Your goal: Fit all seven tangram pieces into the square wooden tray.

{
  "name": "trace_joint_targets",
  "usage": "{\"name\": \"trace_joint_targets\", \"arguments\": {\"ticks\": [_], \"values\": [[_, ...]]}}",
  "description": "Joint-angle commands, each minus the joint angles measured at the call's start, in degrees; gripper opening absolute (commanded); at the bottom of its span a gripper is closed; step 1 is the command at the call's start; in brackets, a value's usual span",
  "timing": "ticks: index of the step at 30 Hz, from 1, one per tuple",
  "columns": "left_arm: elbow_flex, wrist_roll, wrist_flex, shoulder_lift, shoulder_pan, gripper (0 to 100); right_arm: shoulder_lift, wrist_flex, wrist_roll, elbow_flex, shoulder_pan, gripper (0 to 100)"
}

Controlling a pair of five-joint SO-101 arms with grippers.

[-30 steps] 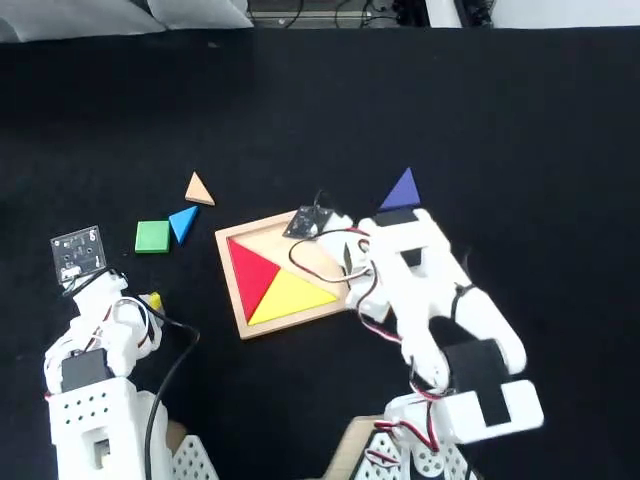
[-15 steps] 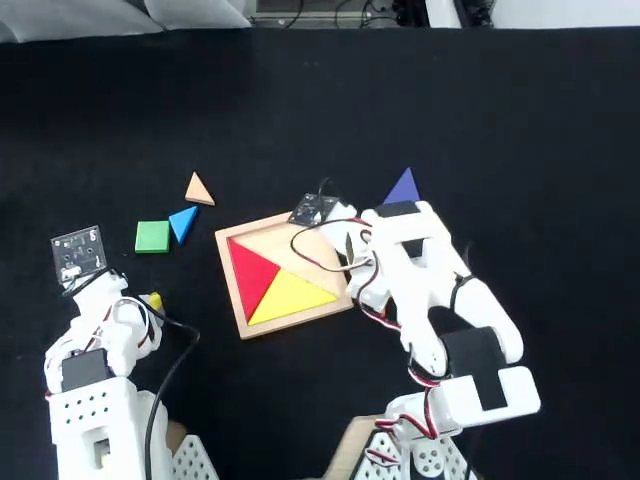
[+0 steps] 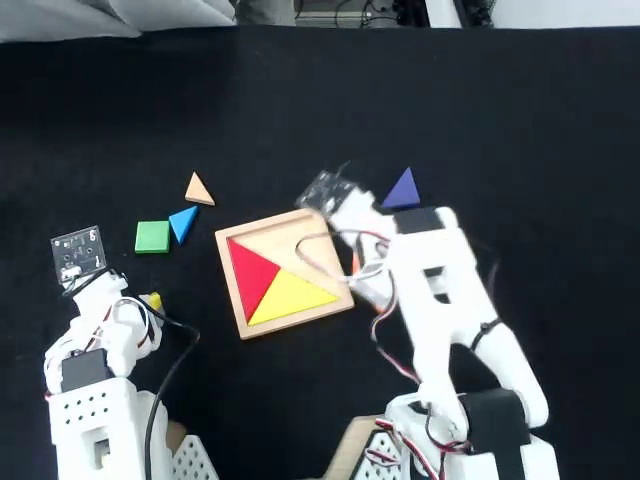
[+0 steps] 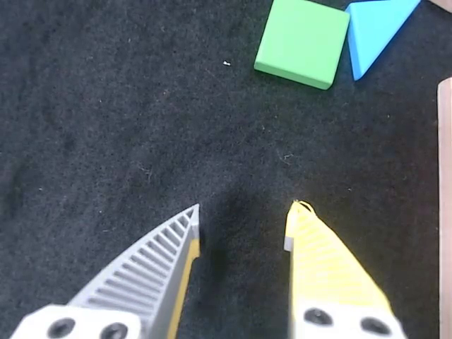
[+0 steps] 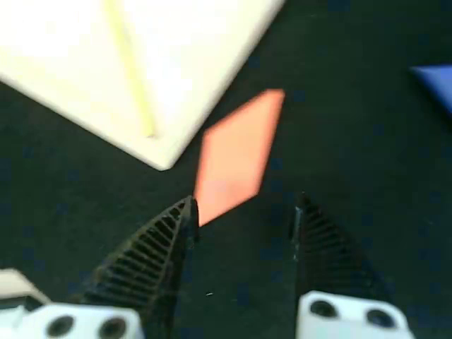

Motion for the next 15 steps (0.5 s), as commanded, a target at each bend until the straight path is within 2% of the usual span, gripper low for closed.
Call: {"name": "trace_joint_targets", "arguments": {"ticks": [1, 9, 15], "values": [[-0.48, -0.35, -0.79, -0.44, 0.75, 21, 0.66, -2.37, 1.41, 1.45, -3.34, 21.4], [-0.48, -0.35, -0.70, -0.44, 0.75, 21, 13.58, -6.24, 1.41, -1.89, -2.90, 21.2], [-0.48, -0.35, -0.70, -0.44, 0.75, 21, 17.98, -9.85, 1.41, -2.86, -1.41, 21.1]]}}
